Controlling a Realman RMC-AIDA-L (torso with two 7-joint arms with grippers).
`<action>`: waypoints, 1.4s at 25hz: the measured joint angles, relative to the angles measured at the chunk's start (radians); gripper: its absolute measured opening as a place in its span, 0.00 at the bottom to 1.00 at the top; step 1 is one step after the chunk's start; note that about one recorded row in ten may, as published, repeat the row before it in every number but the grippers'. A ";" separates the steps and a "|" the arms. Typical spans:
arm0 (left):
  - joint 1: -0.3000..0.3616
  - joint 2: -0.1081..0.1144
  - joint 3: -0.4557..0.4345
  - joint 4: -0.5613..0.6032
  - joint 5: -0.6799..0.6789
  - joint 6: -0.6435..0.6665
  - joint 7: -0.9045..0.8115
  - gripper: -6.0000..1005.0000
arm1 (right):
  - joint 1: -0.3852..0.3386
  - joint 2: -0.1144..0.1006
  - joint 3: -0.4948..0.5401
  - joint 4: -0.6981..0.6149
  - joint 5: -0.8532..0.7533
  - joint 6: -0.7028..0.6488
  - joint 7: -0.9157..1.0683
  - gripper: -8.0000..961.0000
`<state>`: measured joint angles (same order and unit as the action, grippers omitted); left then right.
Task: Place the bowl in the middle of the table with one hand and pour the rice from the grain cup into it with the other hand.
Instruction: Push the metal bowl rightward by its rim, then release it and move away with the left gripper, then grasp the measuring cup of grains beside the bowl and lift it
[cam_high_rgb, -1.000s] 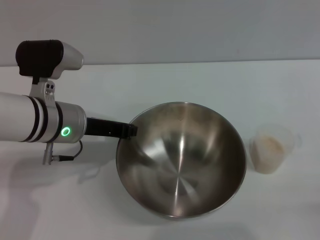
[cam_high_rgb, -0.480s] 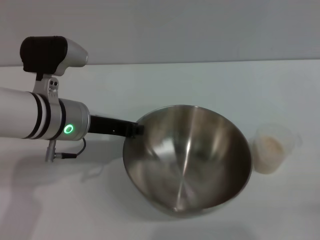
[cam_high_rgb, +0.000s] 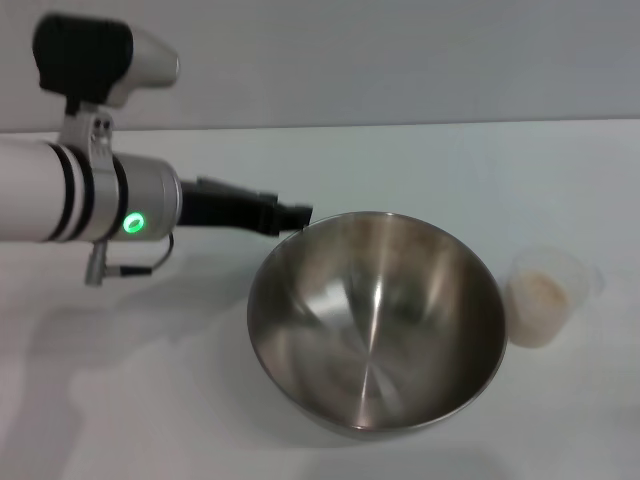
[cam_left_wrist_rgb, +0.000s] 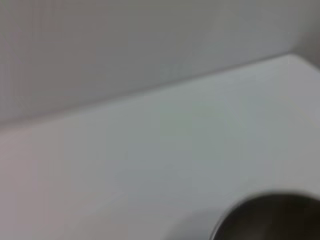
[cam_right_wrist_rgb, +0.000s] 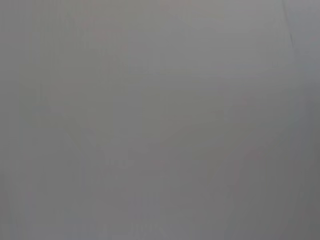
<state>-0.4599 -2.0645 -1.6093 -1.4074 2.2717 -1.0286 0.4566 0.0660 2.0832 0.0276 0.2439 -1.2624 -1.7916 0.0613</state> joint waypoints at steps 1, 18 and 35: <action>0.011 0.000 -0.001 -0.043 0.000 0.009 0.033 0.39 | 0.000 0.000 0.000 0.000 0.000 0.000 0.000 0.88; 0.341 -0.004 0.647 0.299 0.141 2.054 0.531 0.48 | -0.001 0.001 -0.030 -0.006 0.000 0.000 -0.010 0.88; 0.254 -0.007 0.506 1.079 0.137 2.398 -0.424 0.84 | 0.060 0.001 -0.129 -0.047 0.000 0.203 -0.013 0.88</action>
<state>-0.2056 -2.0713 -1.1030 -0.3283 2.4087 1.3693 0.0330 0.1259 2.0840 -0.1014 0.1972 -1.2624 -1.5888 0.0481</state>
